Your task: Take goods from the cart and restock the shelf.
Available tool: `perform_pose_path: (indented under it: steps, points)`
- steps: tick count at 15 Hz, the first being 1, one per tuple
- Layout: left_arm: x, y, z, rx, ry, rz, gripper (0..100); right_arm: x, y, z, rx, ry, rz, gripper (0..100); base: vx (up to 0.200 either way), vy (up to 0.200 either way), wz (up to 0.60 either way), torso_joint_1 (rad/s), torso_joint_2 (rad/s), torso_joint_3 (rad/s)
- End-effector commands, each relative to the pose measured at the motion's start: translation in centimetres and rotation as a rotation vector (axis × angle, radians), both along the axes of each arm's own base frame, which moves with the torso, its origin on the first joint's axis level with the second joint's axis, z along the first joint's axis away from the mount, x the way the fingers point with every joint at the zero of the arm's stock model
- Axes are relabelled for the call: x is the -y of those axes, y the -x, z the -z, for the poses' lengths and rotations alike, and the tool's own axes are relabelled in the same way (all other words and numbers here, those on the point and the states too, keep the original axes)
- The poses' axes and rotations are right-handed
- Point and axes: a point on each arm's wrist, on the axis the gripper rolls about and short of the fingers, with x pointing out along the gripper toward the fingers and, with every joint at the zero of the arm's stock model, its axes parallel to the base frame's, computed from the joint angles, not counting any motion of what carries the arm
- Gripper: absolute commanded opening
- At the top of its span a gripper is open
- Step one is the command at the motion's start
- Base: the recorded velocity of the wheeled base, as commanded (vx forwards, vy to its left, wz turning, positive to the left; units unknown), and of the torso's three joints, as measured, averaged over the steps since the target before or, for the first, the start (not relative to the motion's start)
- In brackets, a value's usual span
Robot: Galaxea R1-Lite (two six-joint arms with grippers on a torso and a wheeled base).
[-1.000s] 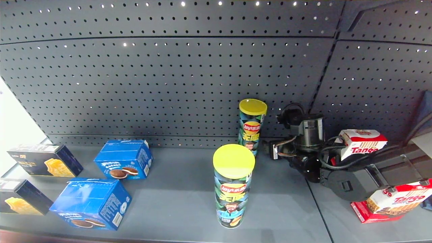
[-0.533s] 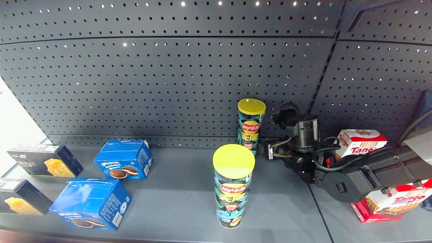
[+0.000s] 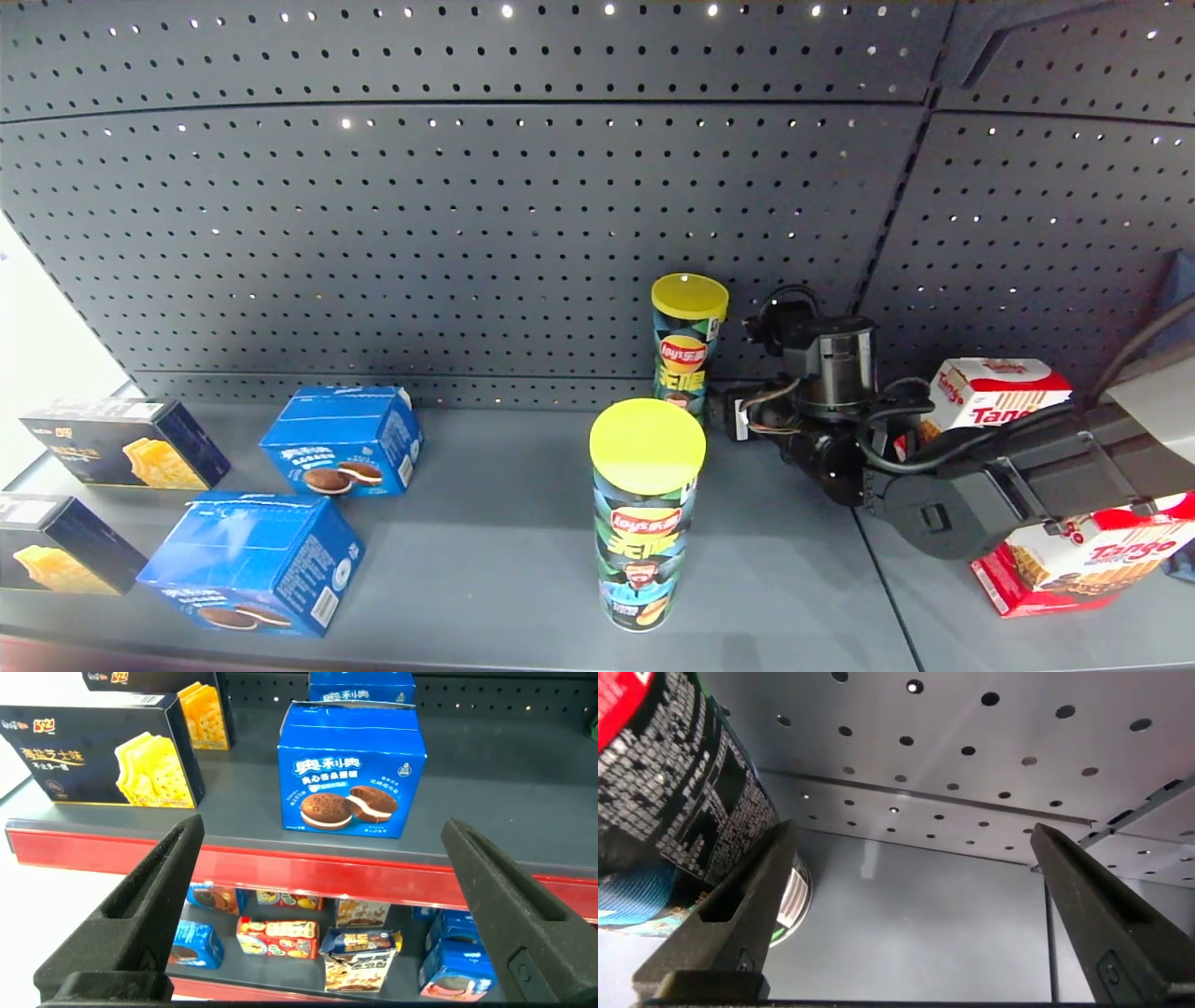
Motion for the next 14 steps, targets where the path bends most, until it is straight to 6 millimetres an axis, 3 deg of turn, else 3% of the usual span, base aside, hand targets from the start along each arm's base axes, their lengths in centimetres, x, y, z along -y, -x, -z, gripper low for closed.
perform_pose_path:
  steps: [1,14]
  points:
    - [0.00,-0.01,-0.01,-0.001,0.000,0.000,100,-0.06,-0.14,0.22,-0.004,0.003,0.001,100,0.000,0.000,0.00,0.000,0.00,0.000]
    - [0.00,-0.01,-0.01,-0.001,0.000,0.000,100,-0.38,-0.94,0.64,0.008,-0.013,-0.018,100,0.000,0.000,0.00,0.000,0.00,0.000]
